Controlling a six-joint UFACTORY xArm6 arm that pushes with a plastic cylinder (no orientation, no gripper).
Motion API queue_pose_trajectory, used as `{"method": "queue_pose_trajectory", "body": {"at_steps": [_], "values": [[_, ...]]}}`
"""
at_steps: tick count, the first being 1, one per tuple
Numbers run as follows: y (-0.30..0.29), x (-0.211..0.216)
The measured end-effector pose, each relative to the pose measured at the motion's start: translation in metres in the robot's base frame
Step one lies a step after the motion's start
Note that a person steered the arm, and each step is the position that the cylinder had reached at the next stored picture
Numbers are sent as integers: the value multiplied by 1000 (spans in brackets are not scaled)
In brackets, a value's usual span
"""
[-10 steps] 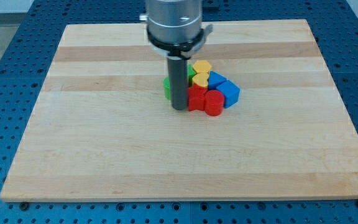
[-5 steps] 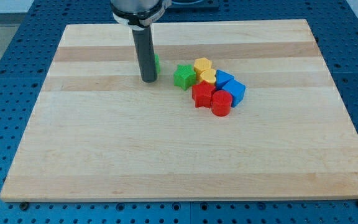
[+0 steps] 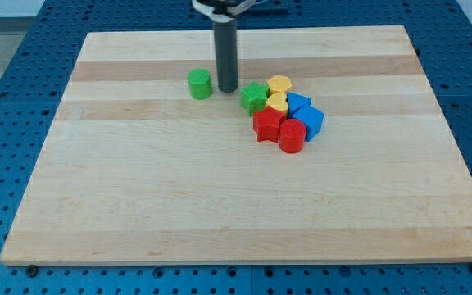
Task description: Push green circle towards top left corner of the board
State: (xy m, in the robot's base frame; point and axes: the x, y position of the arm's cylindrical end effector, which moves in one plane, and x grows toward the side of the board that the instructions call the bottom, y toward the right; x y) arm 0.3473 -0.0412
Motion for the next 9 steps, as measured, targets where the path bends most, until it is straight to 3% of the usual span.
{"method": "queue_pose_trajectory", "body": {"at_steps": [2, 5, 7, 9], "values": [[-31, 6], [-90, -20], [-99, -60], [-159, -66]]}}
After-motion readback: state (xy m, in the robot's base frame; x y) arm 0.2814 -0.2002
